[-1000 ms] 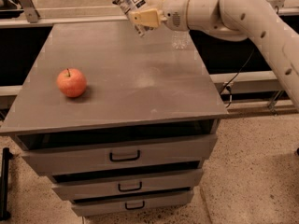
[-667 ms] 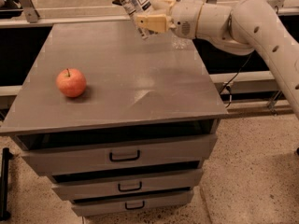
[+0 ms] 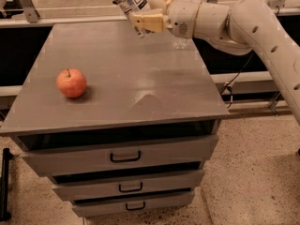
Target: Place blue plastic bottle upright
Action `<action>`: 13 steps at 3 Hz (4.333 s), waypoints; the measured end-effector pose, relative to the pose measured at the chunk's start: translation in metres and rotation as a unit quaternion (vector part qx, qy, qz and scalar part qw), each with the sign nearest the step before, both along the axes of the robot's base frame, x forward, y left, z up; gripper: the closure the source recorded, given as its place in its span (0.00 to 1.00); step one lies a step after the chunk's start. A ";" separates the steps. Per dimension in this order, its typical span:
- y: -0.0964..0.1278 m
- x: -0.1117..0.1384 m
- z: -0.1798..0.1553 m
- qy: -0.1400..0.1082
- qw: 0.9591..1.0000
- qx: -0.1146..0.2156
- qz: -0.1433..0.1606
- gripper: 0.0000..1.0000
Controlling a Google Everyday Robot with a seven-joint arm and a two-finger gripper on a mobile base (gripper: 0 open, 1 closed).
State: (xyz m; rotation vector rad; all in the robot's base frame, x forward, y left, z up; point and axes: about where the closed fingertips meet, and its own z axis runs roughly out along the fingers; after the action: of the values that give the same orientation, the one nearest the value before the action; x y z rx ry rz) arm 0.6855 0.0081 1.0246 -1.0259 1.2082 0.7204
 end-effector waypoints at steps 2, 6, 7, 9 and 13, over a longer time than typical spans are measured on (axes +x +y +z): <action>-0.032 -0.017 -0.020 0.028 1.000 -0.001 0.010 1.00; -0.121 -0.051 -0.074 0.026 0.996 0.074 0.044 1.00; -0.138 -0.054 -0.092 0.028 0.994 0.086 0.057 1.00; -0.160 -0.058 -0.119 0.026 0.990 0.115 0.083 1.00; -0.198 -0.076 -0.145 0.025 0.987 0.138 0.080 0.32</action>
Offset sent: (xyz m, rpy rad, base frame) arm -0.0343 -0.0779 -0.0334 -0.0031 0.0938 -0.0001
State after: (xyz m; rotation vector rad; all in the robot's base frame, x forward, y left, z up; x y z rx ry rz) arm 0.6092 -0.1897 0.8794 -0.8833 1.0407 1.0143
